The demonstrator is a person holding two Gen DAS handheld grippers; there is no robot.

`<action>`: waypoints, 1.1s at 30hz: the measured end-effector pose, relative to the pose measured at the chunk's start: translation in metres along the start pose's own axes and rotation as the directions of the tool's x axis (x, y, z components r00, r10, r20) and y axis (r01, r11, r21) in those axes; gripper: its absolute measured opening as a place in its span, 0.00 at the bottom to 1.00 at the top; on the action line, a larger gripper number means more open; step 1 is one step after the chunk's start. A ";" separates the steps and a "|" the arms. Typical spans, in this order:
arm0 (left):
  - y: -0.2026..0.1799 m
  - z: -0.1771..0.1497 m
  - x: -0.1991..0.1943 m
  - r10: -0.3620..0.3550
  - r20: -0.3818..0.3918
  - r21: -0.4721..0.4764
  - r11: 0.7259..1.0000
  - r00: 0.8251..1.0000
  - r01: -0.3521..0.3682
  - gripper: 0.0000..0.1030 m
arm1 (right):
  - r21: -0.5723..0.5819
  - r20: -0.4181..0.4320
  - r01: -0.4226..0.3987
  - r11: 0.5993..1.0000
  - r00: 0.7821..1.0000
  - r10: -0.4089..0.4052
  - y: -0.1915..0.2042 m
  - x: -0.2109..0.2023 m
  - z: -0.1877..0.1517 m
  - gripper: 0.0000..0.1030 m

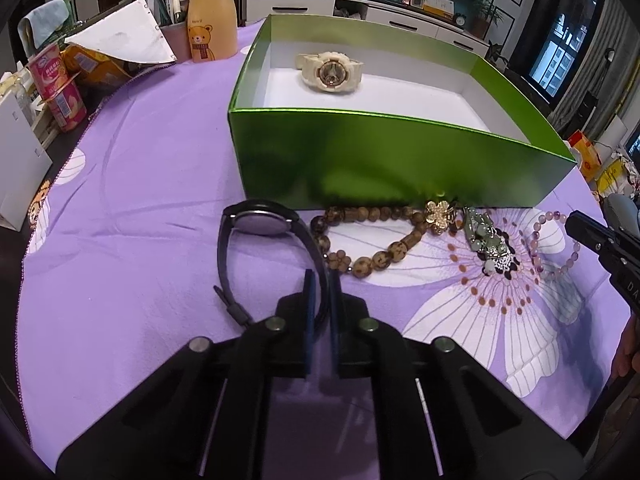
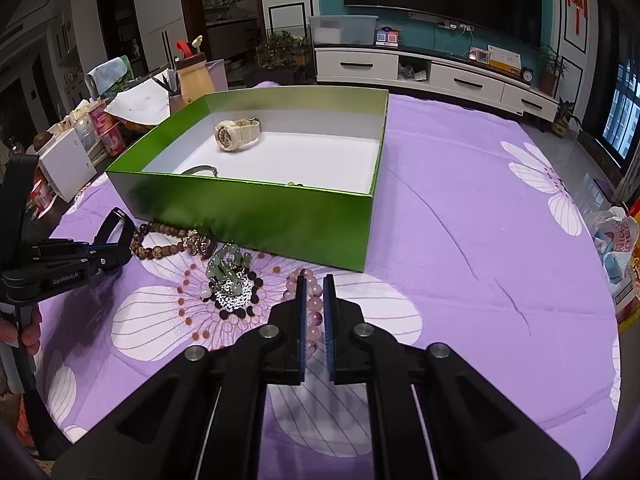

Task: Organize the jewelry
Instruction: 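Carry the black watch and pink bracelet over the green box with both tools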

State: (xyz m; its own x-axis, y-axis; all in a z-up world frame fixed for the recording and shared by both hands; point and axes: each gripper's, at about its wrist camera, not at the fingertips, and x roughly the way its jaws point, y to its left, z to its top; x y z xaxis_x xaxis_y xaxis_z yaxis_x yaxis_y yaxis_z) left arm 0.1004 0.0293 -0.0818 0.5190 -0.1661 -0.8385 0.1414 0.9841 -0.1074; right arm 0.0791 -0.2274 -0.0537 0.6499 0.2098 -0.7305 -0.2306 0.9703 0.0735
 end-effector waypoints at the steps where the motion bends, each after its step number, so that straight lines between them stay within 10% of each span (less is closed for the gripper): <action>1: 0.000 0.000 0.000 0.000 0.002 -0.004 1.000 1.000 0.000 0.04 | 0.001 0.000 0.000 1.000 1.000 0.000 0.000 0.000 0.000 0.07; 33: -0.028 0.033 -0.094 -0.073 0.215 0.014 0.997 0.974 0.072 0.03 | -0.038 0.174 -0.002 0.999 0.985 0.008 0.009 -0.063 0.034 0.07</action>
State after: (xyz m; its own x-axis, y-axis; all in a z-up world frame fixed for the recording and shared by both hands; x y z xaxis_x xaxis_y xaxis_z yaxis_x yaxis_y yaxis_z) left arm 0.0757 0.0149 0.0177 0.6765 -0.2475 -0.6936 0.1901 0.9686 -0.1603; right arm 0.0606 -0.2276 0.0157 0.7641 0.2357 -0.6005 -0.2590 0.9646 0.0491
